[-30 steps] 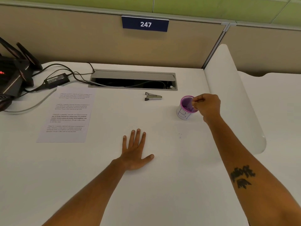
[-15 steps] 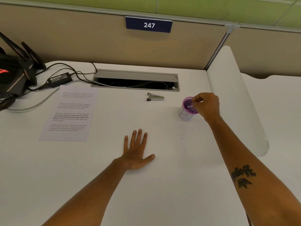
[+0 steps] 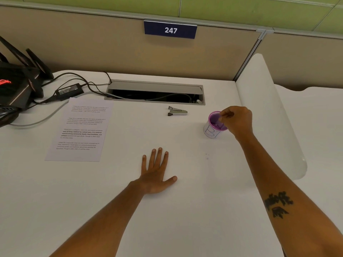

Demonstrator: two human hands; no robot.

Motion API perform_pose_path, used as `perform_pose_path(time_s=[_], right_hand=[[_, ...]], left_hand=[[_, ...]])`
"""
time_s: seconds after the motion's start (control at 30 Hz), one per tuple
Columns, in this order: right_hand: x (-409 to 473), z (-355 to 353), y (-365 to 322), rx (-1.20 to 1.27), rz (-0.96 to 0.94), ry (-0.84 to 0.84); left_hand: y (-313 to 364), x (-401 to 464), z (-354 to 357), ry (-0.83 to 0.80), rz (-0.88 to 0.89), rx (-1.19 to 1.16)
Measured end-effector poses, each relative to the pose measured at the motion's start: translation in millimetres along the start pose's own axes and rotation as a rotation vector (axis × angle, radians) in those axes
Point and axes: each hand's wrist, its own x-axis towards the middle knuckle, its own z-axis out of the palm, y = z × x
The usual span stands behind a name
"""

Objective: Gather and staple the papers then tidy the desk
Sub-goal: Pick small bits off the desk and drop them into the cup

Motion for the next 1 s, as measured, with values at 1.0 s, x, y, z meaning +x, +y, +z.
perform_pose_path(time_s=[1.0], right_hand=[[-167, 82, 75, -0.478, -0.104, -0.345]], left_hand=[[0, -1, -1, 0.005, 0.005, -0.005]])
